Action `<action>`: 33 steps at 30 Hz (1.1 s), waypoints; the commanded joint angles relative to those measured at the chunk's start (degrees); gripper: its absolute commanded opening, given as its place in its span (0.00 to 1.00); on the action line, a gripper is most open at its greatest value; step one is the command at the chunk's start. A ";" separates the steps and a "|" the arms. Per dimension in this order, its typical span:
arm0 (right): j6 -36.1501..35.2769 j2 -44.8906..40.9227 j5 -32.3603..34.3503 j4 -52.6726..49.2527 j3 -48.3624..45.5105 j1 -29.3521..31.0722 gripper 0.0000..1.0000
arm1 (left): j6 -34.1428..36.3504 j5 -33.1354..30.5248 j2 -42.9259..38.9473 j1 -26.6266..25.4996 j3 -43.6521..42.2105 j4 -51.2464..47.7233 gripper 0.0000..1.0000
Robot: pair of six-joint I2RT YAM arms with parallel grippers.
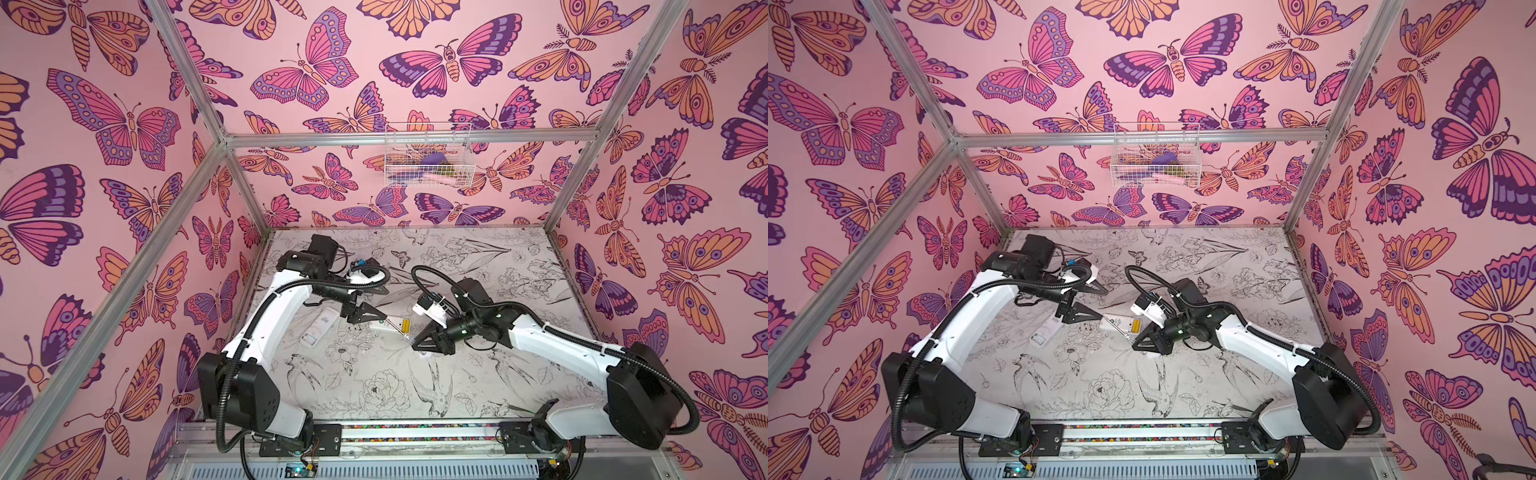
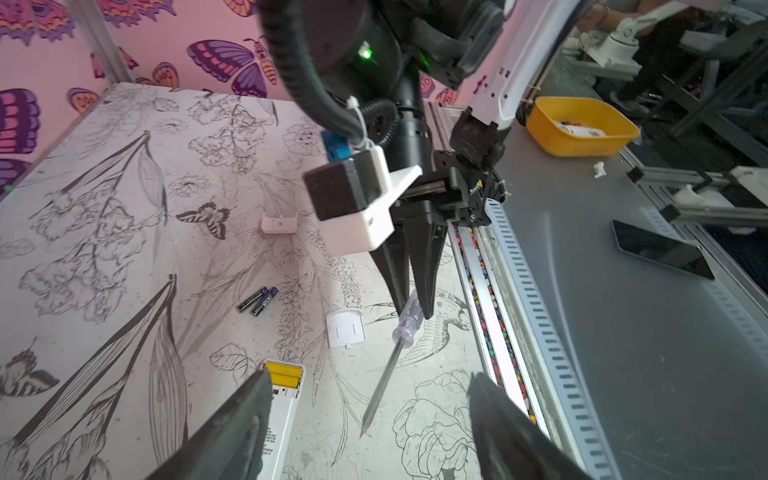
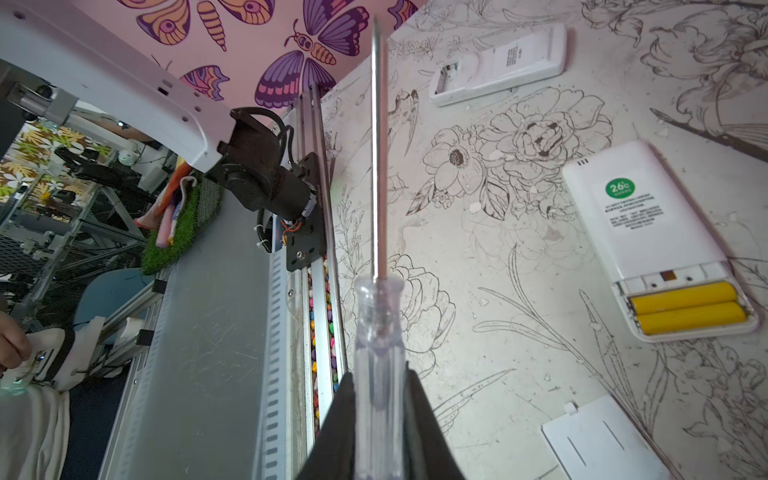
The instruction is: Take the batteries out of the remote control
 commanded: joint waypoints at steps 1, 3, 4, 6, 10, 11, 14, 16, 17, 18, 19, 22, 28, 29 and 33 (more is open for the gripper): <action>1.54 -1.06 -4.09 5.02 0.57 -0.25 0.07 | 7.88 -2.96 1.24 -1.77 0.60 -5.80 0.76; 1.63 -0.92 -4.39 5.45 0.68 -0.26 0.07 | 8.22 -4.14 1.41 -2.32 0.59 -5.84 0.76; 1.54 -0.74 -4.39 5.41 0.91 -0.23 0.07 | 8.48 -4.69 1.41 -2.52 0.51 -5.81 0.76; 1.48 -0.23 -4.39 5.31 1.21 -0.24 0.07 | 9.02 -5.85 1.64 -3.18 0.25 -5.84 0.76; 1.29 0.01 -4.83 5.12 1.96 -0.18 0.07 | 9.65 -8.00 1.85 -4.38 -0.02 -5.79 0.66; 0.97 -0.07 -4.75 5.02 2.04 -0.21 0.07 | 9.73 -8.09 2.00 -4.55 0.06 -5.77 0.61; 0.94 -0.20 -4.52 5.15 2.14 -0.19 0.07 | 9.57 -8.08 2.45 -4.97 0.50 -5.77 0.44; 1.18 -0.33 -4.69 5.33 2.14 -0.18 0.07 | 9.54 -8.27 2.58 -5.20 0.59 -5.77 0.36; 1.03 -0.50 -4.70 5.36 2.06 -0.18 0.07 | 9.56 -8.40 2.73 -5.26 0.59 -5.77 0.33; 0.82 -0.62 -4.60 5.14 2.05 -0.21 0.07 | 9.69 -8.64 2.74 -5.34 0.56 -5.77 0.31; 0.57 -0.71 -4.41 4.95 1.97 -0.25 0.07 | 9.81 -8.93 2.81 -5.35 0.50 -5.77 0.29; 0.48 -1.07 -4.43 4.65 1.90 -0.25 0.07 | 9.93 -9.68 2.82 -5.60 0.50 -5.77 0.16; -0.02 -1.91 -3.77 4.30 1.31 -0.30 0.13 | 9.43 -8.72 2.87 -5.78 1.12 -5.69 0.00; -0.13 -2.23 -3.70 4.22 1.14 -0.35 0.19 | 9.15 -8.71 2.89 -5.78 1.28 -5.68 0.00; 0.77 -5.81 -0.69 5.17 -1.91 -2.42 0.45 | 5.50 -10.10 2.94 -5.70 1.31 -3.36 0.00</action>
